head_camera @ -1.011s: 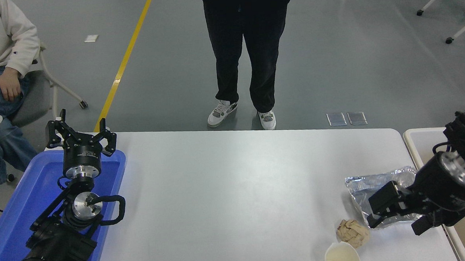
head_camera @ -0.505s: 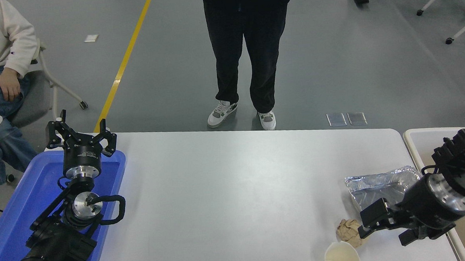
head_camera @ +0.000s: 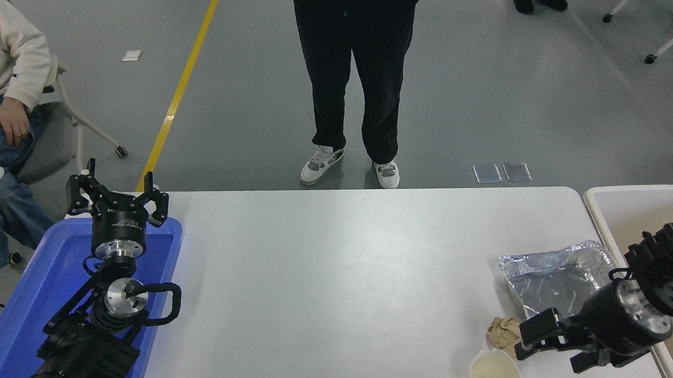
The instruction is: Pick up paper cup place in dustbin
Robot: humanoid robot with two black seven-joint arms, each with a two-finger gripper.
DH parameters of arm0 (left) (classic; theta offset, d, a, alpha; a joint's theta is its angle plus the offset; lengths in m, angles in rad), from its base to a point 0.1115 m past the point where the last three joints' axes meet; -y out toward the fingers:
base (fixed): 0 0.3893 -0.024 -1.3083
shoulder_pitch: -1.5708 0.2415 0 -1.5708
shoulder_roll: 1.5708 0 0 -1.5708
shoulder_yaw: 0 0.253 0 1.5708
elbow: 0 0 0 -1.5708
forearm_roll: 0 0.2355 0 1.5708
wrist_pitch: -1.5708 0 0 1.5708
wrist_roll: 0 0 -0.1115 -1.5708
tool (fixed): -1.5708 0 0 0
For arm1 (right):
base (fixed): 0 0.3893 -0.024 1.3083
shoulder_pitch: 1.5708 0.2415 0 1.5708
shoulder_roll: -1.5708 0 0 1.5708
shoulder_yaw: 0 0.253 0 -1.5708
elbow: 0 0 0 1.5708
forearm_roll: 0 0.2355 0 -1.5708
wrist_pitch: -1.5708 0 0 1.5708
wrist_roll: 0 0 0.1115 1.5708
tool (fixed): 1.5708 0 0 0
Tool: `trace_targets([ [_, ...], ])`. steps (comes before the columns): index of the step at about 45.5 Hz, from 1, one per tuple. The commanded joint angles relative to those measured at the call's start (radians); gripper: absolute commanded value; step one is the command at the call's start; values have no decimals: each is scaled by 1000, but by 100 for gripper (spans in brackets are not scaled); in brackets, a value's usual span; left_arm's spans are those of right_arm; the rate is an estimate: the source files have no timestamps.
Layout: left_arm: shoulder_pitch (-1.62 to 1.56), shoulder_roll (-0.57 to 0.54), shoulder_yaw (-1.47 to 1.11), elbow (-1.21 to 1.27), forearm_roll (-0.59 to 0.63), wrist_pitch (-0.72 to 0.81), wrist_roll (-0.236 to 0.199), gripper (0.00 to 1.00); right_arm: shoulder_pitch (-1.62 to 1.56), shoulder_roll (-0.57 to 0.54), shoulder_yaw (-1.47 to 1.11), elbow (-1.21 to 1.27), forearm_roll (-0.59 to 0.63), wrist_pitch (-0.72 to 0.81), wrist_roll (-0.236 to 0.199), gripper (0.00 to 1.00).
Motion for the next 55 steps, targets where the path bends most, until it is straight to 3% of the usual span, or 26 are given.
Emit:
trace_targets([
  [1,0,-1,0,0,0,0,0,99,-88,0,64,-19,-14,-14,0,100],
  [42,0,-1,0,0,0,0,0,99,-395,79,276,-172,-157,-61,2,100],
  [55,0,-1,0,0,0,0,0,99,-412,88,277,-189,-177,-63,33,98],
])
